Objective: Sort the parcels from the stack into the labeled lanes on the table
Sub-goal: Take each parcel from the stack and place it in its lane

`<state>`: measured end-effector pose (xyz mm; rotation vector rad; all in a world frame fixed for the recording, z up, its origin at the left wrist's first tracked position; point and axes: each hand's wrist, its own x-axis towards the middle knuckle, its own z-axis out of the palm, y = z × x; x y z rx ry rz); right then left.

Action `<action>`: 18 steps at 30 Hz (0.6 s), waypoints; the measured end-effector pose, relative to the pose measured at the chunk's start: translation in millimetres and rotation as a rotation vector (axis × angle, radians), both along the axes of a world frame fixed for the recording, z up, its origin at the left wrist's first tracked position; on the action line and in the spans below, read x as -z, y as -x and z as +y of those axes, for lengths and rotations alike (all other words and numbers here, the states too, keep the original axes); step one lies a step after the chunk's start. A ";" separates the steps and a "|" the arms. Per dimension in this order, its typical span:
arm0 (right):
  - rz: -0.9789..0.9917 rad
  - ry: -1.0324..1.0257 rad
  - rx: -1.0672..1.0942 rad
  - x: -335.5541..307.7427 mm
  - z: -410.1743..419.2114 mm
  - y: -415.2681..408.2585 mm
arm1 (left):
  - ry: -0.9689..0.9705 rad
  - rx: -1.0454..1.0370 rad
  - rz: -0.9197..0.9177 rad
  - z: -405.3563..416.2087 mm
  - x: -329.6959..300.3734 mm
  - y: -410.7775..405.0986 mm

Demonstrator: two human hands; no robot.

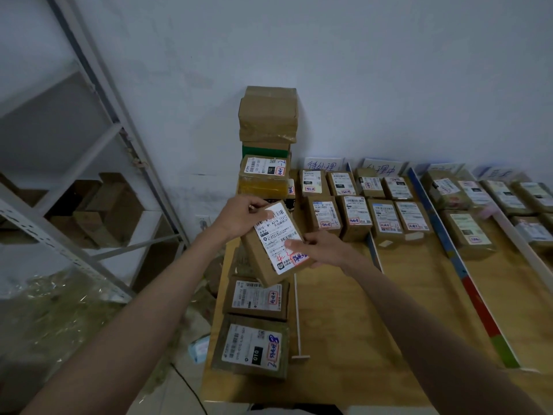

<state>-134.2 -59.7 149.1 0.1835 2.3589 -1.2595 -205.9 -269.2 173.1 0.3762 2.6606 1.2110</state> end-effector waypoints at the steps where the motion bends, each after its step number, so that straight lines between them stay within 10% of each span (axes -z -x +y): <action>1: -0.014 -0.023 -0.007 1.3 -0.4 -0.6 | 0.015 0.015 0.001 1.7 2.0 -0.2; 18: 0.011 -0.105 0.386 25.4 52.3 -54.4 | 0.592 0.107 0.434 30.9 60.5 -40.4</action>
